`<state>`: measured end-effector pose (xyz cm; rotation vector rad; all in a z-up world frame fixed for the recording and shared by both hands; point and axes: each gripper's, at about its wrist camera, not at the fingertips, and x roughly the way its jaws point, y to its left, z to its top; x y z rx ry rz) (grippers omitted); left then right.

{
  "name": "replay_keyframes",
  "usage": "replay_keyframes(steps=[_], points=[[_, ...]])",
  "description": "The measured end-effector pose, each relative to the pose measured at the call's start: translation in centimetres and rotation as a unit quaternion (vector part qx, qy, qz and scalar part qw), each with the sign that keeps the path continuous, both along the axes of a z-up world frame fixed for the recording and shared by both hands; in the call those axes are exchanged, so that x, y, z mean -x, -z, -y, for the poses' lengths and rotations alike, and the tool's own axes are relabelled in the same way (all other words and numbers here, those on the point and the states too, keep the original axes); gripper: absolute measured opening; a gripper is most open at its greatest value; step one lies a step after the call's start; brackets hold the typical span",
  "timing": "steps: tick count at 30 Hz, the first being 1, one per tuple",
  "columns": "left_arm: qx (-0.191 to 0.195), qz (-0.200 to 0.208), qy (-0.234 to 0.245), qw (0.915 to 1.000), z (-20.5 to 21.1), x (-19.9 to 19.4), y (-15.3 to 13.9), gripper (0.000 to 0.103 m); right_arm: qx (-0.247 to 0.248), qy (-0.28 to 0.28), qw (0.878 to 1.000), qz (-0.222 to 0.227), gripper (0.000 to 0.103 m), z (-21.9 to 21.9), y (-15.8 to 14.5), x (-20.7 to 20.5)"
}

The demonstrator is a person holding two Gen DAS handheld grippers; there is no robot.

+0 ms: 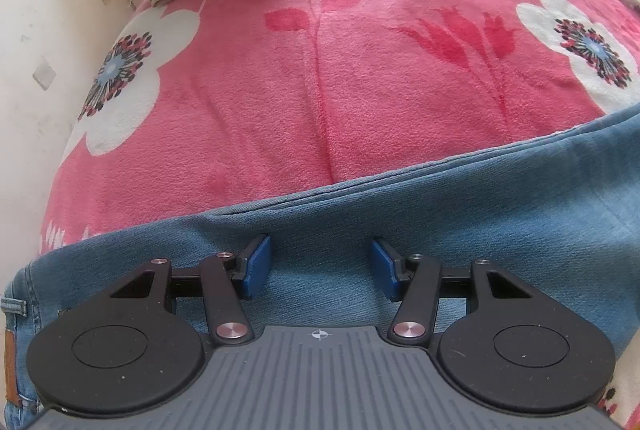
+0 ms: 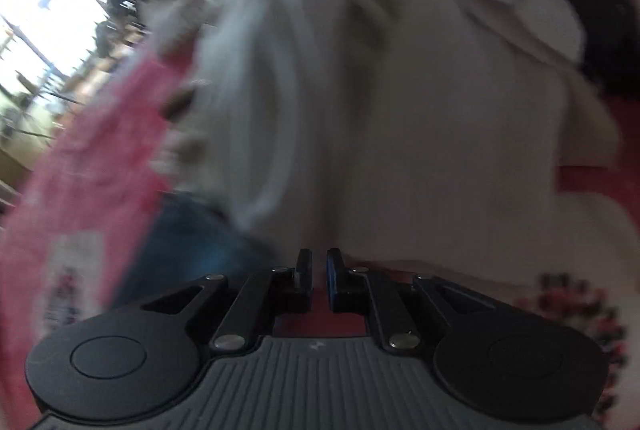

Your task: Fold clothes

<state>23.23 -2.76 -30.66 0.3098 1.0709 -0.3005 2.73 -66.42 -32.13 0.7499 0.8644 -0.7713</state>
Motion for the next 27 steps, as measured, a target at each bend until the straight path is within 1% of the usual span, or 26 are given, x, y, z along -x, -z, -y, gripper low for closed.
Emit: replay_keyframes(steps=[2, 3, 5, 6, 7, 8, 9, 10, 11, 12, 13, 14, 16, 17, 19, 20, 22, 23, 24, 25, 27], points=[[-0.001, -0.001, 0.003, 1.0, 0.0, 0.0, 0.0, 0.054, 0.014, -0.009, 1.0, 0.016, 0.011, -0.4, -1.0, 0.5], [-0.001, -0.001, 0.003, 1.0, 0.0, -0.1, 0.0, 0.055, 0.022, -0.022, 0.999, 0.025, 0.011, -0.8, -1.7, 0.4], [-0.001, 0.0, 0.005, 1.0, 0.0, 0.0, 0.0, 0.055, 0.044, -0.088, 0.995, 0.034, 0.012, -2.3, -3.0, -1.5], [-0.001, 0.0, 0.005, 1.0, 0.0, 0.0, 0.0, 0.055, 0.057, -0.134, 0.989, 0.031, 0.014, -3.2, -3.4, -3.0], [-0.001, 0.0, 0.006, 1.0, -0.1, 0.0, 0.0, 0.055, 0.074, -0.186, 0.979, 0.024, 0.017, -4.4, -3.8, -4.6], [-0.001, 0.001, 0.007, 1.0, -0.1, 0.0, 0.0, 0.055, 0.09, -0.238, 0.967, 0.016, 0.019, -5.5, -4.2, -6.3], [-0.001, 0.001, 0.008, 1.0, -0.1, 0.0, 0.0, 0.055, 0.114, -0.3, 0.947, 0.0, 0.024, -6.9, -4.3, -8.1], [-0.001, 0.001, 0.008, 1.0, -0.1, 0.0, 0.0, 0.055, 0.143, -0.364, 0.92, -0.025, 0.027, -8.5, -4.0, -9.9], [0.0, 0.002, 0.01, 1.0, -0.1, 0.0, 0.0, 0.055, 0.169, -0.419, 0.891, -0.051, 0.027, -9.8, -3.8, -11.4], [0.001, 0.002, 0.011, 0.9999, -0.2, 0.1, 0.0, 0.055, 0.193, -0.475, 0.855, -0.079, 0.027, -11.2, -3.2, -12.6], [0.0, 0.001, 0.012, 0.9999, -0.1, 0.0, -0.1, 0.055, 0.216, -0.526, 0.816, -0.103, 0.027, -12.4, -2.4, -13.6], [-0.001, 0.0, 0.013, 0.9999, -0.1, 0.0, -0.1, 0.055, 0.228, -0.565, 0.784, -0.119, 0.027, -13.3, -1.8, -14.4], [-0.002, -0.002, 0.015, 0.9999, 0.0, -0.1, -0.1, 0.055, 0.234, -0.632, 0.725, -0.144, 0.027, -14.6, -0.7, -15.9], [-0.003, -0.003, 0.016, 0.9999, 0.0, -0.2, -0.1, 0.055, 0.237, -0.658, 0.698, -0.155, 0.027, -15.3, -0.2, -16.4], [-0.003, -0.005, 0.018, 0.9998, 0.0, -0.3, -0.1, 0.055, 0.247, -0.698, 0.65, -0.172, 0.027, -16.6, 0.2, -16.7], [-0.002, -0.005, 0.019, 0.9998, 0.0, -0.2, -0.1, 0.056, 0.247, -0.713, 0.631, -0.179, 0.027, -17.2, 0.3, -16.8], [-0.001, -0.004, 0.021, 0.9998, -0.2, -0.2, 0.0, 0.056, 0.237, -0.738, 0.601, -0.195, 0.027, -18.1, 0.4, -17.3], [-0.001, -0.004, 0.022, 0.9997, -0.2, -0.2, 0.0, 0.056, 0.242, -0.747, 0.585, -0.203, 0.027, -18.6, 0.7, -17.5], [-0.001, -0.003, 0.023, 0.9997, -0.2, -0.2, 0.0, 0.056, 0.249, -0.753, 0.572, -0.21, 0.027, -18.9, 0.8, -17.6], [-0.001, -0.003, 0.024, 0.9997, -0.2, -0.2, 0.1, 0.056, 0.246, -0.758, 0.564, -0.214, 0.027, -19.1, 0.8, -17.8], [-0.002, -0.003, 0.026, 0.9997, -0.2, -0.2, 0.1, 0.057, 0.229, -0.767, 0.558, -0.219, 0.027, -19.2, 0.8, -18.2]])
